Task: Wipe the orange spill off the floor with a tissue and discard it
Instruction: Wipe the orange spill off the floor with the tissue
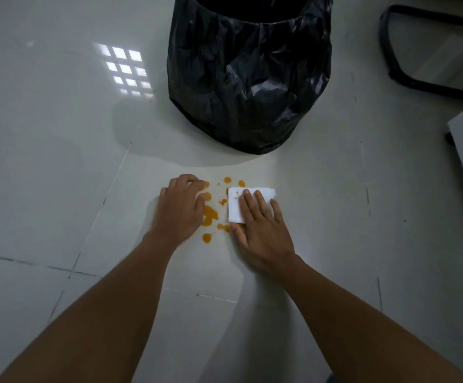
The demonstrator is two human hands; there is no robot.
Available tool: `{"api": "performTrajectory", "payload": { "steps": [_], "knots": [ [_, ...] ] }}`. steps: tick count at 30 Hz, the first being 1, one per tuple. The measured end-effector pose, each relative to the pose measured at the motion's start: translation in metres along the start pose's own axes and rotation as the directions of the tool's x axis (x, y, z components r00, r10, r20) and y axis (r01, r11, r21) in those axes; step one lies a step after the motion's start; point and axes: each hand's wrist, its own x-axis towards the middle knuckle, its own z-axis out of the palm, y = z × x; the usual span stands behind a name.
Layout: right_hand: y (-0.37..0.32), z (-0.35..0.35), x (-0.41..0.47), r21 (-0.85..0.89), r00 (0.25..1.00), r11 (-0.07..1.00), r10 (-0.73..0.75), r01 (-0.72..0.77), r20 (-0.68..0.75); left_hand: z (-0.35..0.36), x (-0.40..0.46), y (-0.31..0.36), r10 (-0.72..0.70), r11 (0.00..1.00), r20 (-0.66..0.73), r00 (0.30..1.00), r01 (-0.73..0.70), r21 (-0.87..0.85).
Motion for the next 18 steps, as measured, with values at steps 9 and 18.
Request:
{"api": "performTrajectory", "payload": {
  "steps": [9,18],
  "knots": [
    [-0.002,0.001,0.005,0.137,0.998,0.99,0.019,-0.027,0.058,-0.001,-0.06,-0.065,-0.007,0.99,0.155,0.988,-0.015,0.142],
    [-0.013,0.0,0.005,0.196,0.995,0.978,0.051,-0.067,0.083,0.001,-0.06,-0.067,0.019,0.961,0.274,0.962,-0.093,0.26]
  ]
}}
